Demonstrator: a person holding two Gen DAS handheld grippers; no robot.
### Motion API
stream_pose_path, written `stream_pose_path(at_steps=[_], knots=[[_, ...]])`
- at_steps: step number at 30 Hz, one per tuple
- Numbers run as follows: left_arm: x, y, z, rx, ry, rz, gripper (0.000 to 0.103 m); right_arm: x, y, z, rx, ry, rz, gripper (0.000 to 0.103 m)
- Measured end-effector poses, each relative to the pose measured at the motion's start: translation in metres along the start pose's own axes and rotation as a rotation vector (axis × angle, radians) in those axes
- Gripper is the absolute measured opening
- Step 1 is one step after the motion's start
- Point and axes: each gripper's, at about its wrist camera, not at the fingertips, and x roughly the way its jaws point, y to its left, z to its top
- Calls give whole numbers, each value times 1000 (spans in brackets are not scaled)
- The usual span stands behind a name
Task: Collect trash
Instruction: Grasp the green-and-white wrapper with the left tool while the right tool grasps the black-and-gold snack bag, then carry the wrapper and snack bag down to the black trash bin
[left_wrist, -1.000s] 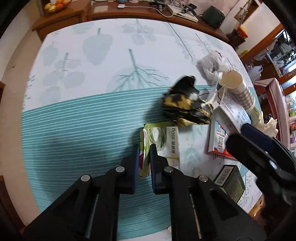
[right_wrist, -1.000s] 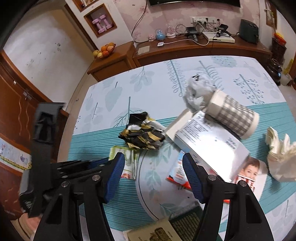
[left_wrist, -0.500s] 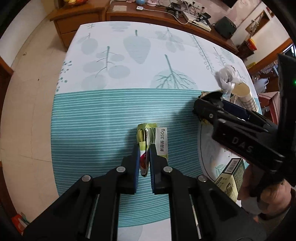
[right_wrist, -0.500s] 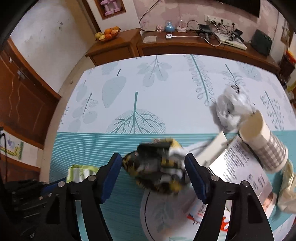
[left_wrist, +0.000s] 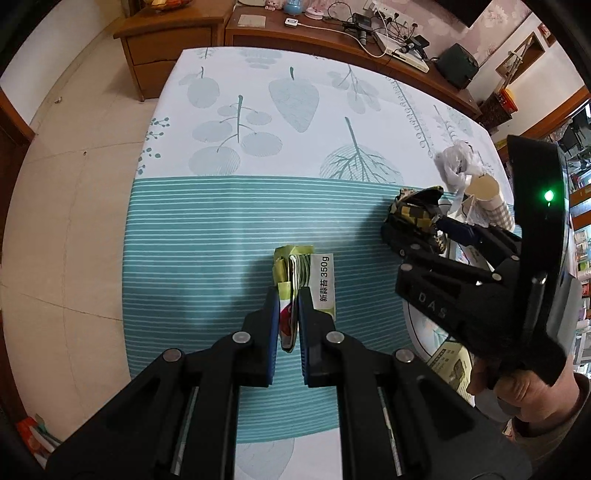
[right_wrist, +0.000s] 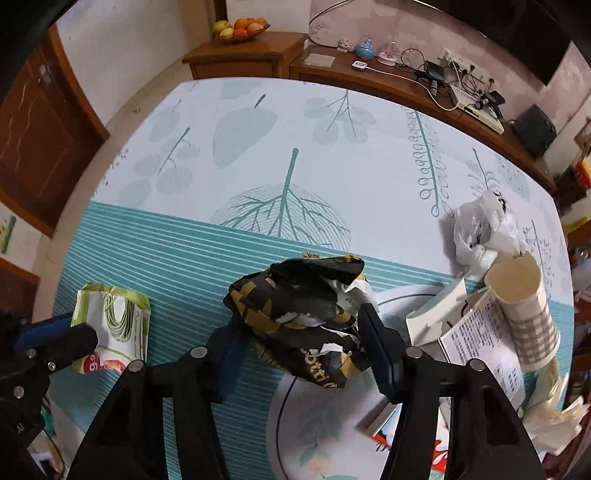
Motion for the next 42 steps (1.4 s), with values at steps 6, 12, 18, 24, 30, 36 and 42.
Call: stream_pose_path(at_steps=[6, 12, 18, 24, 30, 36, 42], knots=[[-31, -11, -19, 21, -41, 1, 7, -40, -22, -16, 146, -78, 169, 51], [-77, -37, -59, 49, -91, 3, 7, -112, -32, -60, 172, -170, 251, 51], [-136, -74, -128, 68, -159, -2, 7, -200, -39, -149, 179, -240, 322, 51], [-180, -123, -225, 69, -214, 4, 7, -267, -61, -264, 191, -253, 395, 51], [-195, -168, -335, 47, -218, 20, 7, -302, -81, -379, 168, -222, 439, 51], [-182, -202, -419, 55, -155, 34, 7, -313, -93, -484, 171, -148, 436, 51], [-146, -224, -476, 104, -81, 53, 7, -295, -101, -565, 229, -68, 428, 51]])
